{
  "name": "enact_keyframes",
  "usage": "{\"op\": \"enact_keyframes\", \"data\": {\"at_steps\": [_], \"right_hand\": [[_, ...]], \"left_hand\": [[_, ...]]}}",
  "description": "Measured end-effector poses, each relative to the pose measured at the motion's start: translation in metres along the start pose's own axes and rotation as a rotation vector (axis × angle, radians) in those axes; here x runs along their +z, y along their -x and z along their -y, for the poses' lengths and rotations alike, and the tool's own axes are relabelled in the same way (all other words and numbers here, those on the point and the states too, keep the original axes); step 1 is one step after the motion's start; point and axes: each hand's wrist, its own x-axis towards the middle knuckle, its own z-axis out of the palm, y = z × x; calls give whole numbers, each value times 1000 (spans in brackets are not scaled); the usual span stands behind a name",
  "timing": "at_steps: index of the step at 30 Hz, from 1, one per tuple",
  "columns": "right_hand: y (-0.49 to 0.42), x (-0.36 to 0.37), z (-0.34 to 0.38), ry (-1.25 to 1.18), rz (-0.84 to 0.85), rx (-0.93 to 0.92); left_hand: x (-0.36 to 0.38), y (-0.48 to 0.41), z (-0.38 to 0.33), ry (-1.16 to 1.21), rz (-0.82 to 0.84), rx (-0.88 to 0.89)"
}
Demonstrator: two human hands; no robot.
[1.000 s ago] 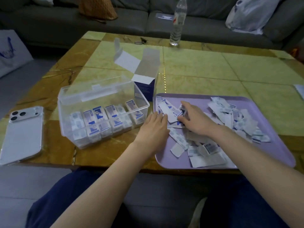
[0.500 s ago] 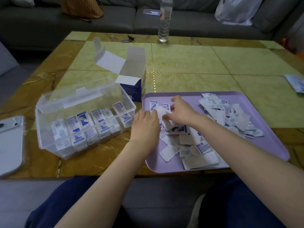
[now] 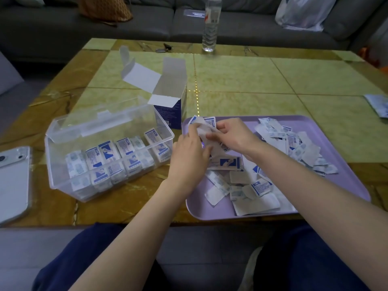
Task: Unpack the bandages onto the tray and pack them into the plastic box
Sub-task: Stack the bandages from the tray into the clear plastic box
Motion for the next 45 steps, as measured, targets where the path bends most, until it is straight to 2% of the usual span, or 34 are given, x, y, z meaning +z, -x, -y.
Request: {"op": "enact_keyframes", "data": {"at_steps": [3,8,15,22,27,29,33,39,42,45], "right_hand": [[4,-1,-1,-47,12,-45],[10,3,-9,-21,-19,-66],[24,-2,-8,104,-250,-131],[30,12,-6,247,-57,-356],[30,10,-10,294,-69,-392],[30,5,-11,329,-112,-366],[33,-6,-15,499,-168,-342],[35,-4,-24,557,-102,-359],[32,2,-37,551,-77,-343],[29,7,-45,441,-103,-319]], "left_hand": [[-3,-1,-1,175,-111,-8],[-7,0,-5,268,-177,-20],[-9,-1,-5,369,-163,-129],[-7,-3,-6,517,-116,-168],[-8,-3,-8,607,-83,-150],[-9,-2,-9,528,-103,-85],[-12,3,-8,204,-194,82],[2,5,-2,-206,-24,249],[7,4,2,-311,42,249],[9,3,5,-399,60,209]]}}
